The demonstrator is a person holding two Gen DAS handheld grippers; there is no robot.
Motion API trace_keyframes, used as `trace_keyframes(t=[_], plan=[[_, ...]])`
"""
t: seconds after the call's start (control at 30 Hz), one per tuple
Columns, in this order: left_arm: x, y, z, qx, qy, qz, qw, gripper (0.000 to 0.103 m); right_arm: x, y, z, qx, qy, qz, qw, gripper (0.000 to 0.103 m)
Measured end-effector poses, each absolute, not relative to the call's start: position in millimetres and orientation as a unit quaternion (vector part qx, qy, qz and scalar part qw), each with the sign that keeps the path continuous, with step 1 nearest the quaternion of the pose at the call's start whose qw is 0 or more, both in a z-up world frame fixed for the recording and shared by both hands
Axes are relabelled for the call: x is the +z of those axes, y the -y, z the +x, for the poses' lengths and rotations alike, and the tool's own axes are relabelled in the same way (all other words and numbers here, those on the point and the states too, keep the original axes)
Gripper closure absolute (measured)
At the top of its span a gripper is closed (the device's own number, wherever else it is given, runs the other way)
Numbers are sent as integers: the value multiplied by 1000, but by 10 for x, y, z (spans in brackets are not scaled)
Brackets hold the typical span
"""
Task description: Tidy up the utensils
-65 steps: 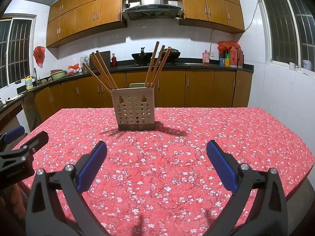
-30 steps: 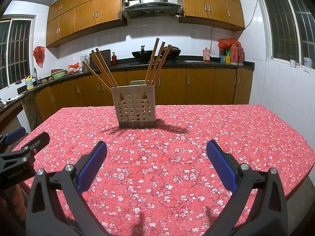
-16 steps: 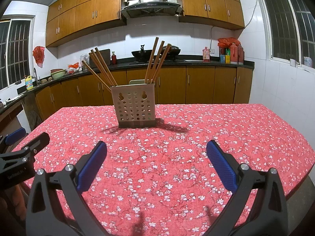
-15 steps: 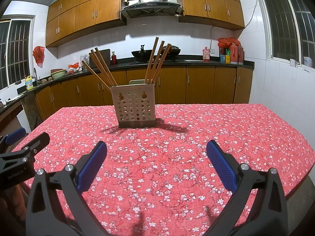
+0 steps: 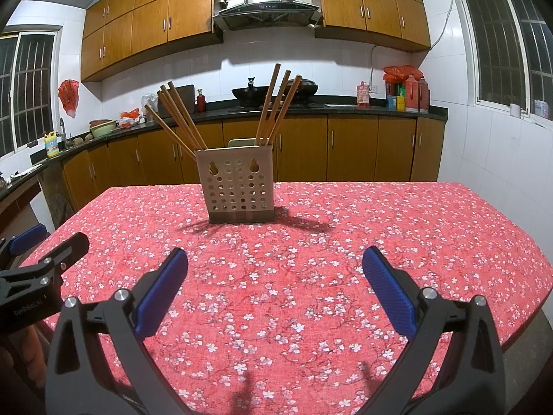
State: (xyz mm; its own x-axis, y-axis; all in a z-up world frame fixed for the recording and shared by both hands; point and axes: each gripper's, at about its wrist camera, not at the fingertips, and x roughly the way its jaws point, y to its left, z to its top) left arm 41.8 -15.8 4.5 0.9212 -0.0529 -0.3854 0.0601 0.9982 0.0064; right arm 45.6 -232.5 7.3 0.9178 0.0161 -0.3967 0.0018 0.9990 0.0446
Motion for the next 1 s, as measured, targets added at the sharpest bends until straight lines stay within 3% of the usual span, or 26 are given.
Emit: trace_keyframes(t=[1.0], plan=[[52,144,429,-28,-198,9,980,2,66,2345,477,6,-205,22,979,4]])
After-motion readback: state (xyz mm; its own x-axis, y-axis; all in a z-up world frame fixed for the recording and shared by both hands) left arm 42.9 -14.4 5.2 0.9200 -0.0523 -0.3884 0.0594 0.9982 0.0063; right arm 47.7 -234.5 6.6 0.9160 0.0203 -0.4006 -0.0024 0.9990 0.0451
